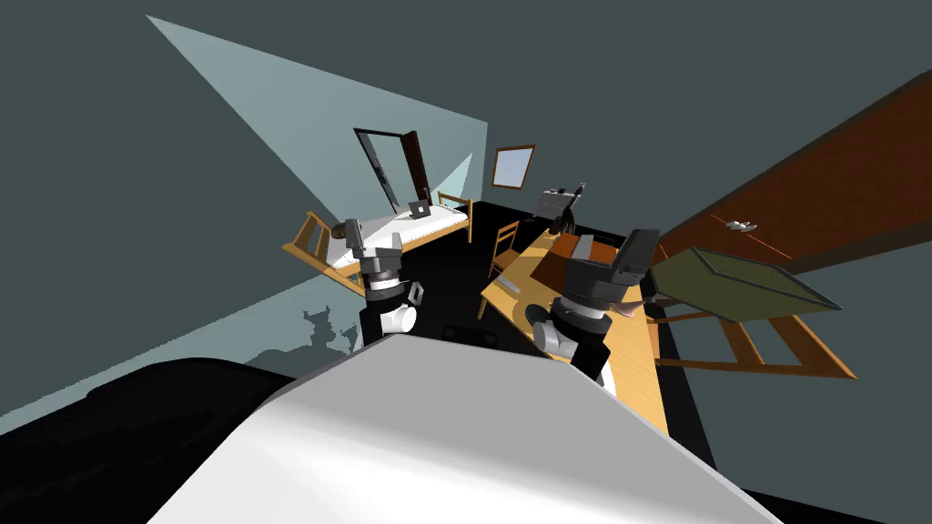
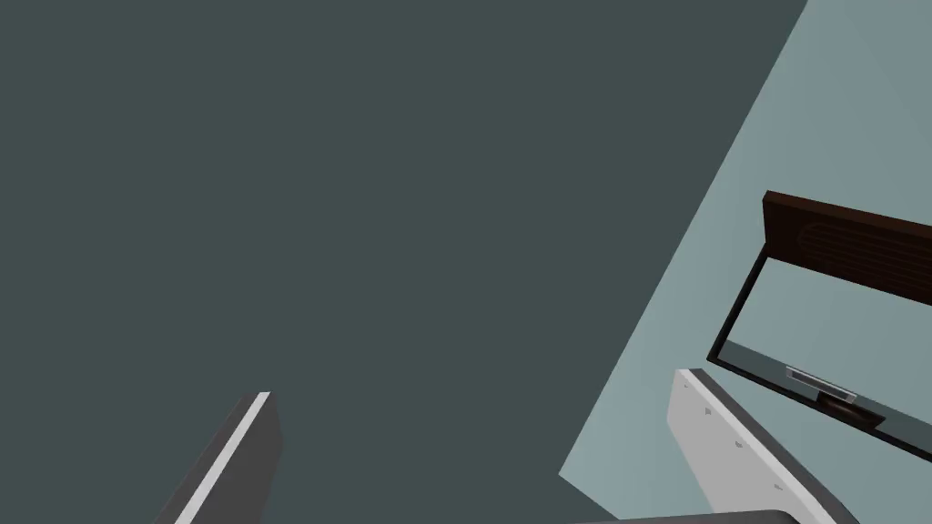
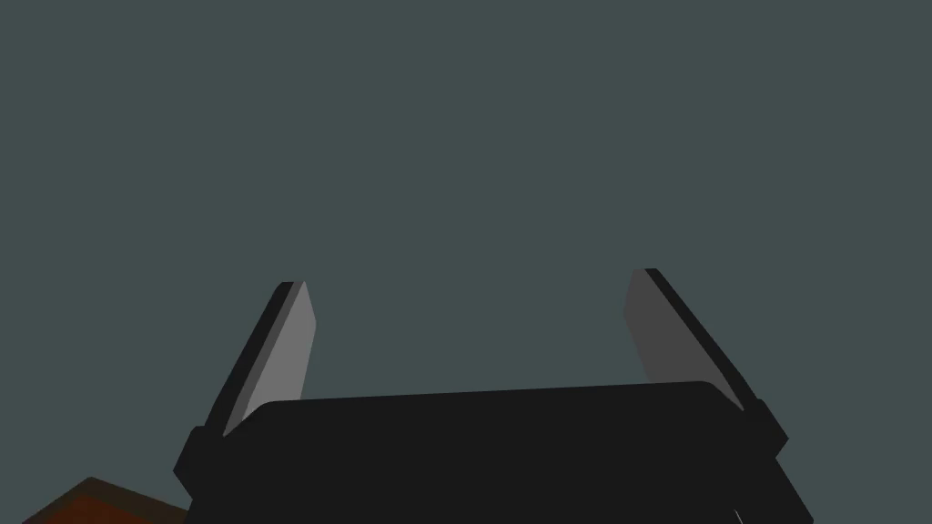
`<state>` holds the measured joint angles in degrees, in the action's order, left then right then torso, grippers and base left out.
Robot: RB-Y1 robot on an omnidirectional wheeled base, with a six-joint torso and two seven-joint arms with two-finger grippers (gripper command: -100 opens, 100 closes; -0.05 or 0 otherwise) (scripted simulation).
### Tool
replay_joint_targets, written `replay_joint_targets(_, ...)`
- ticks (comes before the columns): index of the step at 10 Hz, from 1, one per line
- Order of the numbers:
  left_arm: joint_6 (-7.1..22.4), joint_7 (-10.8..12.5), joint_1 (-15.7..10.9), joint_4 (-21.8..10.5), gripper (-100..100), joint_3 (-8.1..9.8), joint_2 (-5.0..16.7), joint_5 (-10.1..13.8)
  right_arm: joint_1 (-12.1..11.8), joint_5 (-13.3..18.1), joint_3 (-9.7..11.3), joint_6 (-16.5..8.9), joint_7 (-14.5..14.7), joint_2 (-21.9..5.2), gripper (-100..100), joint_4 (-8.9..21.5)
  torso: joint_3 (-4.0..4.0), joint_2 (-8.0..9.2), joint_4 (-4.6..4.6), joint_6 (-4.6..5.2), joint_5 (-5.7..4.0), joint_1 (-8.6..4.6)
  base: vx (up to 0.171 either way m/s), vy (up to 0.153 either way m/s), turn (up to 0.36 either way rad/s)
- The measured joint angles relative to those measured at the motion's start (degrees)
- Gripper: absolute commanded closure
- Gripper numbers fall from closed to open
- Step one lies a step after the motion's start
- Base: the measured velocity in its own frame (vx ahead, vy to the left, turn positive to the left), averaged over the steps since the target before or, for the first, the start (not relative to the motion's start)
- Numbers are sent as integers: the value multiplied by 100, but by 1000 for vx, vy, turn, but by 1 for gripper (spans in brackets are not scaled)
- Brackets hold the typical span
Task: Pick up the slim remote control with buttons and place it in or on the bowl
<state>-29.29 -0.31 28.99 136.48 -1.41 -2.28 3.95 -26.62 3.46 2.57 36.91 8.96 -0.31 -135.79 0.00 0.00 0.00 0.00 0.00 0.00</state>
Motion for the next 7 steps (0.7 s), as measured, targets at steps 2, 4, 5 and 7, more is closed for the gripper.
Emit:
replay_joint_targets(2,0,0,-1,0,0,-1,-1,0,6,55,-10,-15,-3,-260,-100,81,10,17,4,-1,8,36,-55,129,74)
replay_joint_targets(4,0,0,-1,0,0,-1,-1,0,5,176,7,-39,-5,-586,-100,218,7,12,3,-2,13,58,-18,151,102)
replay_joint_targets(5,0,0,-1,0,0,-1,-1,0,16,231,-29,-88,-27,-769,-100,284,4,7,2,-2,13,56,-19,124,42)
replay_joint_targets(7,0,0,0,0,0,-1,-1,0,70,320,-49,-142,-48,-1052,-100,430,4,7,2,-1,11,47,-4,141,112)
